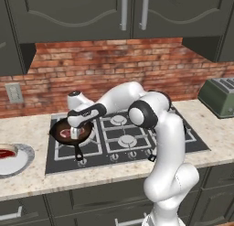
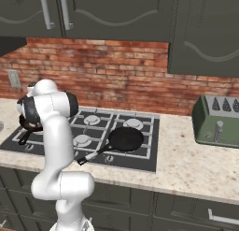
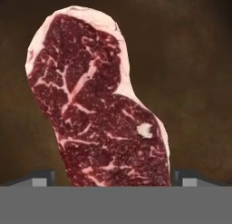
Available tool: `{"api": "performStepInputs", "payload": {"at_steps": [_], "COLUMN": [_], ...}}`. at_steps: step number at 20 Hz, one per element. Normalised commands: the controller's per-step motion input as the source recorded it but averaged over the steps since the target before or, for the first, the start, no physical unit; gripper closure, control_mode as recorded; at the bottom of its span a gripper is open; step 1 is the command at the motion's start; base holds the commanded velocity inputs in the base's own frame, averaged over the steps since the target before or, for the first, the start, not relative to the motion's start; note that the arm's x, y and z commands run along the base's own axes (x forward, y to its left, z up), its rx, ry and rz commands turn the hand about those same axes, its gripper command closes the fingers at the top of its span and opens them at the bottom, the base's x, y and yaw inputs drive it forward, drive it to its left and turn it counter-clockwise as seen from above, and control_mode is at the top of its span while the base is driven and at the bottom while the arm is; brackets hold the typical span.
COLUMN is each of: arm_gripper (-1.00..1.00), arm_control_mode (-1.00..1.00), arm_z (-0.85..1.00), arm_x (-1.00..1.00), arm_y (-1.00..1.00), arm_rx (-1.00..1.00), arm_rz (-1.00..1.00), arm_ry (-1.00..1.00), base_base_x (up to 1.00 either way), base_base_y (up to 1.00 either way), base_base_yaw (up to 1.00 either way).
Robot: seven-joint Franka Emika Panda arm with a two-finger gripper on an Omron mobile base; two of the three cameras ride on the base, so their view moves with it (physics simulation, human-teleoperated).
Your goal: Place one of the steaks on the plate and the other in the bowl. Then place the bowl in the fridge.
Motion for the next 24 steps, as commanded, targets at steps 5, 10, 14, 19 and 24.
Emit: {"api": "performStepInputs", "payload": {"at_steps": [5, 10, 14, 19, 24], "arm_gripper": [1.0, 1.0, 1.0, 1.0, 1.0], "arm_control_mode": [-1.0, -1.0, -1.0, -1.0, -1.0], "arm_z": [-0.12, -0.04, -0.12, -0.04, 0.48], "arm_x": [0.0, -0.18, -0.1, -0.03, -0.01], "arm_y": [0.0, -0.42, -0.65, -0.47, -0.05], "arm_rx": [0.0, 0.0, 0.0, 0.0, 0.0], "arm_rz": [0.01, 0.0, 0.0, 0.0, 0.03], "arm_ry": [-0.06, -0.06, -0.03, -0.04, -0.13], "base_base_x": [0.0, 0.0, 0.0, 0.0, 0.0], "base_base_y": [0.0, 0.0, 0.0, 0.0, 0.0], "base_base_yaw": [0.0, 0.0, 0.0, 0.0, 0.0]}}
